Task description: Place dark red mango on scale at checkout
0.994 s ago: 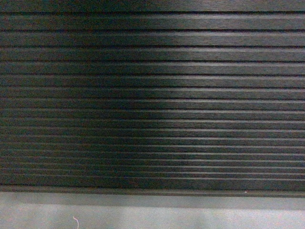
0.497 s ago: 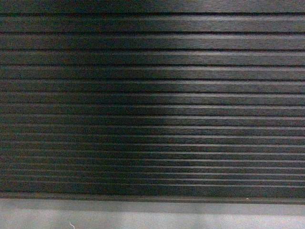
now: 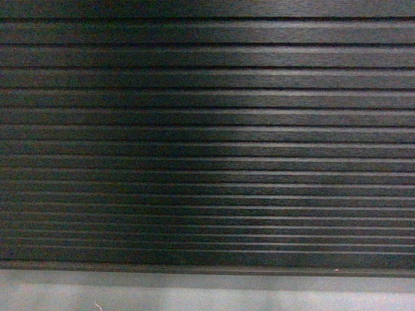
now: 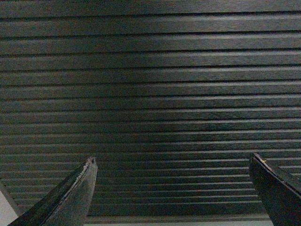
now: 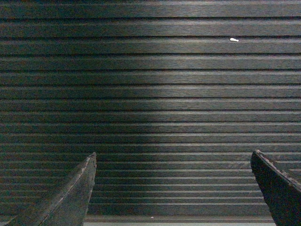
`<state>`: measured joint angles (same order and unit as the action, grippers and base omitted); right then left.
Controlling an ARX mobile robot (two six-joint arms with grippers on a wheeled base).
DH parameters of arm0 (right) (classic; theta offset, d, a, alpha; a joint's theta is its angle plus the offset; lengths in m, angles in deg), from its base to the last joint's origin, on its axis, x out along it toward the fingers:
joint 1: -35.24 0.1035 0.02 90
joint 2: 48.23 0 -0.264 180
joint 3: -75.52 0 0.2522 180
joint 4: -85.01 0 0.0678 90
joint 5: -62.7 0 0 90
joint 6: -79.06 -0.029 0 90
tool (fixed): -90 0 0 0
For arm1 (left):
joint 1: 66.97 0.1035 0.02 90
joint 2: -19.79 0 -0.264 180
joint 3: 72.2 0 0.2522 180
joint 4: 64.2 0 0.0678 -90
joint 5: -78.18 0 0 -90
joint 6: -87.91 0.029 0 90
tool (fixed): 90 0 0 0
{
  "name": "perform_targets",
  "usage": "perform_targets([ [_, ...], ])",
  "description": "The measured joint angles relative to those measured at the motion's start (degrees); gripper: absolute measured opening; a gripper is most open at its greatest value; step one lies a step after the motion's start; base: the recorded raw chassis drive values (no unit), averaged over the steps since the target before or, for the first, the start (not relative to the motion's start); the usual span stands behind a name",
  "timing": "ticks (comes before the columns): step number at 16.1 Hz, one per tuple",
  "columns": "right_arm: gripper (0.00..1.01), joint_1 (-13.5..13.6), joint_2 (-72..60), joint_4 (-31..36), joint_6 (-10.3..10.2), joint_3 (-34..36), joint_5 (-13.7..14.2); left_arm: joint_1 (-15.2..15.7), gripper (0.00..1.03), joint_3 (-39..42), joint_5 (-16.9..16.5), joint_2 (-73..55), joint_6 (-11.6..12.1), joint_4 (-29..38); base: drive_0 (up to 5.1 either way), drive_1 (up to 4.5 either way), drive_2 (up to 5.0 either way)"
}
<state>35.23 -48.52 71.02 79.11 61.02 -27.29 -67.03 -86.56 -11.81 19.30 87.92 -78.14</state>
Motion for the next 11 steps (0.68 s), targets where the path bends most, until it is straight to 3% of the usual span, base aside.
perform_targets([
  [11, 0.98, 0.00, 0.00, 0.00, 0.00, 0.00, 0.00, 0.00, 0.98, 0.00, 0.00, 0.00, 0.00, 0.00, 0.0, 0.00, 0.0],
])
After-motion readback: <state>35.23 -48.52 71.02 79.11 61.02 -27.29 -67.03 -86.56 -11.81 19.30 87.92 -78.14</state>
